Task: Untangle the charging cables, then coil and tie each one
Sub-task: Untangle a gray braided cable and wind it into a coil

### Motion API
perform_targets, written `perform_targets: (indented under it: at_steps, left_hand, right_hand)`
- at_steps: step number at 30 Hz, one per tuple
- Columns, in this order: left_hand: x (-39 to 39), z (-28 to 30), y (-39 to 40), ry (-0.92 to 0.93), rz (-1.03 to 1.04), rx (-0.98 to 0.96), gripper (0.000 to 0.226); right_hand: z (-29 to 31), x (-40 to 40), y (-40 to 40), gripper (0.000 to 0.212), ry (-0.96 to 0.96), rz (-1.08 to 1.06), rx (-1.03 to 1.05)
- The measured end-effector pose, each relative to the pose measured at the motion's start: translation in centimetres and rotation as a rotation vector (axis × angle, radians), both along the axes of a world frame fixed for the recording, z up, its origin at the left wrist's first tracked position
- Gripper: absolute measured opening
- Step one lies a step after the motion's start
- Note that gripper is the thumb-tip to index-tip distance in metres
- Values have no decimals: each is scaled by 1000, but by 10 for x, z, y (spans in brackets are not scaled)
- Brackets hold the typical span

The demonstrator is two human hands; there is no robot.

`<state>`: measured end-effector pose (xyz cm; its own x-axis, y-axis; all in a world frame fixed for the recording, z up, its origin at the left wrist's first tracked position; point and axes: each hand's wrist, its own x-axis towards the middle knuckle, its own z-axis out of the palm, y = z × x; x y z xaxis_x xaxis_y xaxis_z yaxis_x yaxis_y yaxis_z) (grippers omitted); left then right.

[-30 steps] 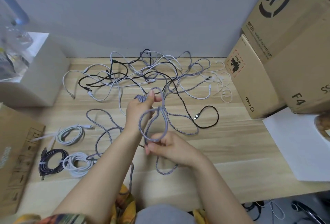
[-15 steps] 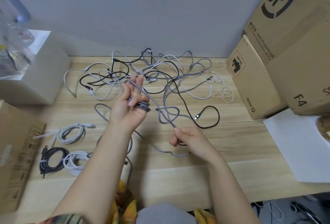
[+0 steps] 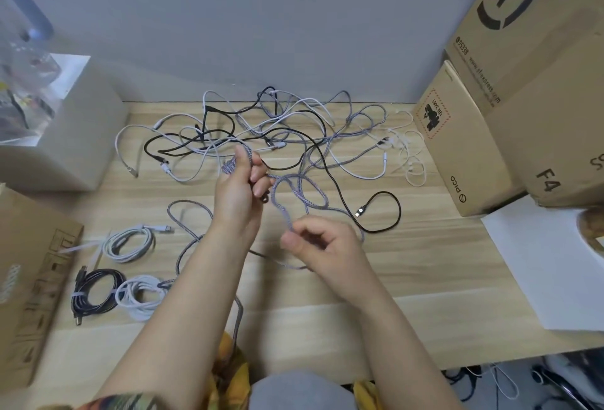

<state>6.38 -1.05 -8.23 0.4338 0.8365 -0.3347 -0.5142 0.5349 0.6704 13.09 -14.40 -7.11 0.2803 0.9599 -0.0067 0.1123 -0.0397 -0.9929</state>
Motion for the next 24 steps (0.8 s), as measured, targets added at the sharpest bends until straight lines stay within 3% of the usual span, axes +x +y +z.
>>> perform_targets:
  at_steps: [3, 8, 12, 18, 19, 21, 23, 24]
  left_hand:
    - [-11, -7, 7, 140, -53, 60, 35]
    - [-37, -7, 24, 159, -73, 39, 35]
    - [-48, -8, 32, 119, 45, 7, 36]
    - [-34, -9, 16, 324, -78, 199, 40]
    - [-32, -6, 13, 354, -111, 234, 37]
    - [-28, 0, 6, 345, -157, 268, 32]
    - [-21, 4, -3, 319, -204, 292, 30]
    - [-18, 5, -8, 333, -236, 315, 30]
  right_hand:
    - [8, 12, -1, 34, 51, -272, 118]
    - [-2, 59, -13, 54, 189, -940, 12]
    - [-20, 84, -28, 52, 235, -1178, -36]
    - [-27, 86, -20, 48, 8, -1063, -112]
    - [-27, 85, -19, 44, -73, -996, -170]
    - [-31, 82, -16, 14, -352, -867, -402]
    - [-34, 78, -13, 45, -606, -751, -580]
    - [-31, 72, -9, 58, -642, -709, -511]
